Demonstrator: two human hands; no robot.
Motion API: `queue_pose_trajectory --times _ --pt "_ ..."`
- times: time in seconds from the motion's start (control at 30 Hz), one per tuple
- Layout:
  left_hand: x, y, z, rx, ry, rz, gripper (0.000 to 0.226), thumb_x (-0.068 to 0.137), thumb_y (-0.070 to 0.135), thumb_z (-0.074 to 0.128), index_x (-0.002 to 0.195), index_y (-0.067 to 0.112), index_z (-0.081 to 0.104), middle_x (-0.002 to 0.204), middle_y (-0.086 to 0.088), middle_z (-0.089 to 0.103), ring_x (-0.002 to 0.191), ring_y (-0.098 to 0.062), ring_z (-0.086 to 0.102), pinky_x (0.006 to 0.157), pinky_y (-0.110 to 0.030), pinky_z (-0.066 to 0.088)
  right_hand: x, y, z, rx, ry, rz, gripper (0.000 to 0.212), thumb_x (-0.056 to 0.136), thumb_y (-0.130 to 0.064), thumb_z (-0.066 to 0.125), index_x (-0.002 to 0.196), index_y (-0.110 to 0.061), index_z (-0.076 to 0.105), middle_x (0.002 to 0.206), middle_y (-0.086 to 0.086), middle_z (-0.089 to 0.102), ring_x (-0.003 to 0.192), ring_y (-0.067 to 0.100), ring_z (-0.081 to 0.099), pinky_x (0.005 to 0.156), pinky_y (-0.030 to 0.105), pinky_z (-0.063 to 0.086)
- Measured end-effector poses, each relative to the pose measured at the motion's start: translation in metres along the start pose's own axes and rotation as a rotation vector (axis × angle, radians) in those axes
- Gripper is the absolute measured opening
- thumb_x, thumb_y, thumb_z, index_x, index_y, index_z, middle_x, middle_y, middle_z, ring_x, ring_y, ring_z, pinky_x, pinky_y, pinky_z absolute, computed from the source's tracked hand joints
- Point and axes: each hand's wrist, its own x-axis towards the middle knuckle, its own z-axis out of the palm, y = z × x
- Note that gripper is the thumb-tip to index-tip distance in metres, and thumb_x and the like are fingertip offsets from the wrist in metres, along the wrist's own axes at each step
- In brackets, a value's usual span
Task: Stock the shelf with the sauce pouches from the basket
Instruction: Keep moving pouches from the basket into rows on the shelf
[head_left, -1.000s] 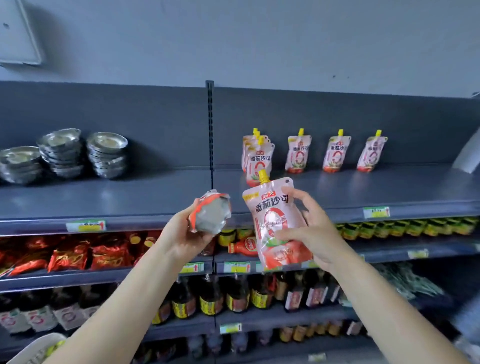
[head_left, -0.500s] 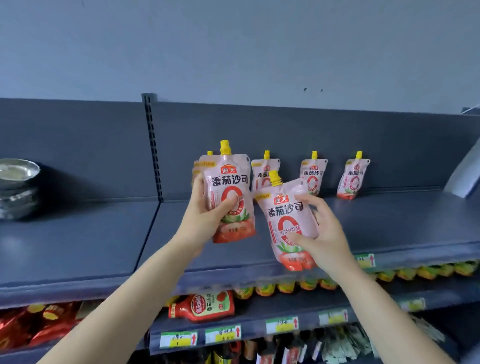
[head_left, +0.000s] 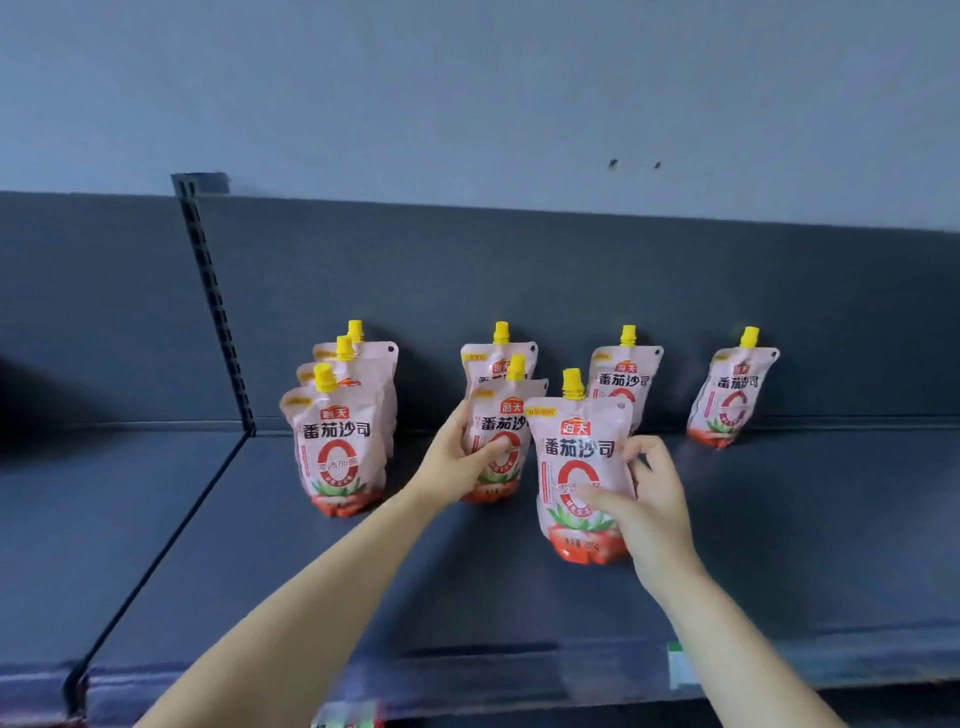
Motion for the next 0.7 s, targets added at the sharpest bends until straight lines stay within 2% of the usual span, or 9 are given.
queue_pose_trajectory --times 0.1,0.17,0.23,0.27,0.33,0.4,0.5,0.63,0.7 --pt "0.011 -0.006 0.005 0.048 0.008 -0.058 0.036 0.088 0.004 0.066 0.118 0.02 0.053 0.114 -0.004 0.069 0.108 -0.02 0.067 0.087 -0.033 0.056 0.015 0.014 -0.007 0.046 -0.069 0.009 0.045 0.072 0.022 0.066 0.086 -0.011 0.038 0.095 0.003 0.069 0.095 0.016 0.07 0.061 0.024 0.056" --pt "0.013 -0.011 0.002 0.15 -0.021 -0.1 0.052 0.081 0.008 0.076 0.123 0.02 0.047 0.117 -0.002 0.067 0.113 -0.021 0.064 0.092 -0.037 0.055 0.022 0.027 -0.011 0.009 -0.117 -0.022 0.045 0.075 0.018 0.068 0.087 -0.017 0.041 0.099 0.003 0.064 0.101 0.013 0.067 0.066 0.027 0.057" --pt "0.008 -0.016 -0.004 0.335 -0.07 -0.114 0.085 0.068 0.015 0.087 0.131 0.023 0.03 0.12 0.008 0.063 0.112 -0.006 0.062 0.092 -0.027 0.054 0.025 0.037 -0.016 -0.076 -0.141 -0.085 0.05 0.078 0.01 0.071 0.093 -0.027 0.042 0.105 -0.008 0.057 0.106 0.009 0.062 0.074 0.032 0.058" --pt "0.005 -0.018 -0.005 0.397 -0.06 -0.122 0.093 0.064 0.014 0.089 0.13 0.026 0.024 0.12 0.012 0.06 0.11 0.002 0.06 0.091 -0.021 0.053 0.024 0.041 -0.017 -0.134 -0.162 -0.118 0.055 0.078 0.007 0.072 0.098 -0.033 0.039 0.106 -0.018 0.052 0.107 0.004 0.059 0.076 0.032 0.058" --pt "0.001 -0.025 -0.004 0.406 0.004 -0.121 0.096 0.064 0.005 0.087 0.128 0.029 0.019 0.119 0.014 0.058 0.107 0.008 0.059 0.093 -0.023 0.053 0.019 0.046 -0.019 -0.25 -0.246 -0.166 0.07 0.076 -0.002 0.077 0.108 -0.043 0.03 0.113 -0.032 0.046 0.11 -0.003 0.055 0.073 0.027 0.059" --pt "0.005 -0.03 -0.004 0.402 0.056 -0.107 0.098 0.066 0.002 0.085 0.131 0.03 0.018 0.119 0.013 0.06 0.11 0.002 0.061 0.095 -0.034 0.053 0.015 0.048 -0.02 -0.346 -0.313 -0.194 0.079 0.075 -0.012 0.081 0.111 -0.053 0.024 0.124 -0.026 0.043 0.112 0.0 0.056 0.071 0.022 0.058" --pt "0.013 -0.03 -0.004 0.393 0.053 -0.109 0.1 0.067 0.003 0.084 0.133 0.038 0.018 0.122 0.011 0.061 0.114 -0.007 0.062 0.096 -0.042 0.053 0.02 0.043 -0.029 -0.45 -0.39 -0.22 0.073 0.077 -0.024 0.08 0.111 -0.056 0.024 0.126 -0.028 0.039 0.109 0.002 0.058 0.073 0.023 0.058" --pt "0.013 -0.025 -0.002 0.438 0.03 -0.124 0.104 0.071 0.007 0.083 0.143 0.029 0.011 0.129 0.007 0.057 0.116 -0.007 0.058 0.099 -0.032 0.05 0.022 0.035 -0.045 -0.494 -0.518 -0.164 0.074 0.078 -0.022 0.079 0.11 -0.059 0.025 0.121 -0.048 0.027 0.114 -0.018 0.044 0.077 0.012 0.053" --pt "0.007 -0.021 -0.001 0.538 0.057 -0.078 0.106 0.071 0.013 0.084 0.146 0.026 0.01 0.127 0.005 0.057 0.113 -0.008 0.058 0.094 -0.025 0.049 0.019 0.035 -0.05 -0.519 -0.529 -0.18 0.082 0.079 -0.011 0.077 0.107 -0.067 0.023 0.123 -0.044 0.02 0.117 -0.025 0.034 0.08 0.003 0.045"
